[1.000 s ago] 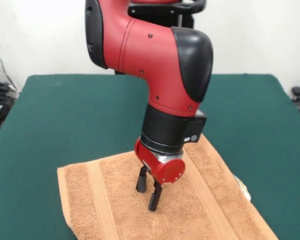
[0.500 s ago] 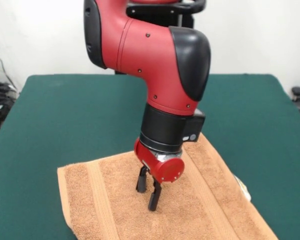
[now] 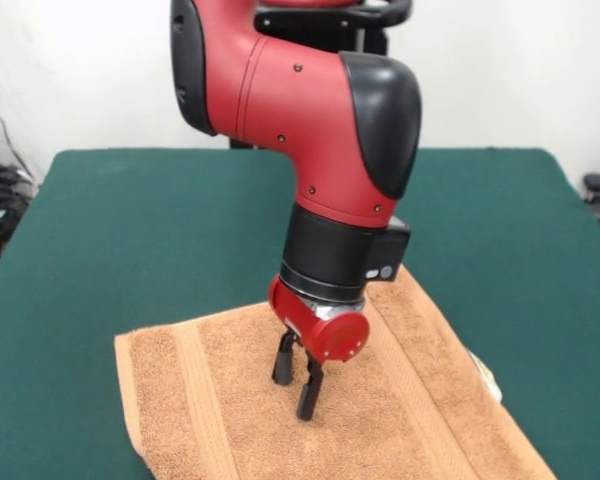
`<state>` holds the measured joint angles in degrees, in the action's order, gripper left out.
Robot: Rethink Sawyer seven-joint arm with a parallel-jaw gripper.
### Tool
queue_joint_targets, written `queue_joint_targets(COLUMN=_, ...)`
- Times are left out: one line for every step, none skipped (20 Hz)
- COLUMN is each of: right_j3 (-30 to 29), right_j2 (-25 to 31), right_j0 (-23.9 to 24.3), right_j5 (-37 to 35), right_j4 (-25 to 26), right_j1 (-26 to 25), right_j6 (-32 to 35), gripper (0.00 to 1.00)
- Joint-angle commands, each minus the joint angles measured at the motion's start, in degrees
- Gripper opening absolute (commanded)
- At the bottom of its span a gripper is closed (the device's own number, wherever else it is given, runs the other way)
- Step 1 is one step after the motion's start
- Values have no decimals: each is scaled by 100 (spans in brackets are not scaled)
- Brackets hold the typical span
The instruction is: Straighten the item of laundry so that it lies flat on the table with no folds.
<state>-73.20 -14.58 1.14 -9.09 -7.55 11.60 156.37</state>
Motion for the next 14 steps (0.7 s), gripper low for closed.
queue_joint_targets(right_j3=-1403, right_j2=734, right_j0=174, right_j5=111, right_j4=549, right_j1=-922, right_j6=83, gripper=100)
queue_joint_targets(right_j3=-1445, right_j2=807, right_j0=245, right_j5=139, right_j4=603, right_j1=-914, right_j6=19, gripper=100)
queue_joint_targets(right_j3=-1487, right_j2=880, right_j0=315, right_j5=167, right_j4=658, right_j1=-907, right_j6=-45, gripper=100)
queue_joint_targets(right_j3=-1536, right_j2=960, right_j0=392, right_j5=198, right_j4=713, right_j1=-898, right_j6=-92, gripper=100)
queue_joint_targets(right_j3=-1586, right_j2=1024, right_j0=455, right_j5=220, right_j4=751, right_j1=-893, right_j6=-108, gripper=100)
queue_joint_targets(right_j3=-1629, right_j2=1071, right_j0=502, right_j5=253, right_j4=797, right_j1=-891, right_j6=-111, gripper=100)
queue_joint_targets(right_j3=-1683, right_j2=1132, right_j0=567, right_j5=269, right_j4=832, right_j1=-885, right_j6=-105, gripper=100)
queue_joint_targets(right_j3=-1715, right_j2=1130, right_j0=573, right_j5=314, right_j4=871, right_j1=-889, right_j6=-73, gripper=100)
queue_joint_targets(right_j3=-1758, right_j2=1175, right_j0=627, right_j5=339, right_j4=925, right_j1=-890, right_j6=-84, gripper=100)
queue_joint_targets(right_j3=-1788, right_j2=1193, right_j0=656, right_j5=368, right_j4=964, right_j1=-897, right_j6=-76, gripper=100)
queue_joint_targets(right_j3=-1816, right_j2=1241, right_j0=717, right_j5=379, right_j4=1023, right_j1=-905, right_j6=-108, gripper=100)
queue_joint_targets(right_j3=-1832, right_j2=1268, right_j0=755, right_j5=402, right_j4=1074, right_j1=-917, right_j6=-114, gripper=100)
queue_joint_targets(right_j3=-1847, right_j2=1295, right_j0=793, right_j5=424, right_j4=1126, right_j1=-929, right_j6=-120, gripper=100)
queue_joint_targets(right_j3=-1863, right_j2=1323, right_j0=829, right_j5=438, right_j4=1167, right_j1=-937, right_j6=-130, gripper=100)
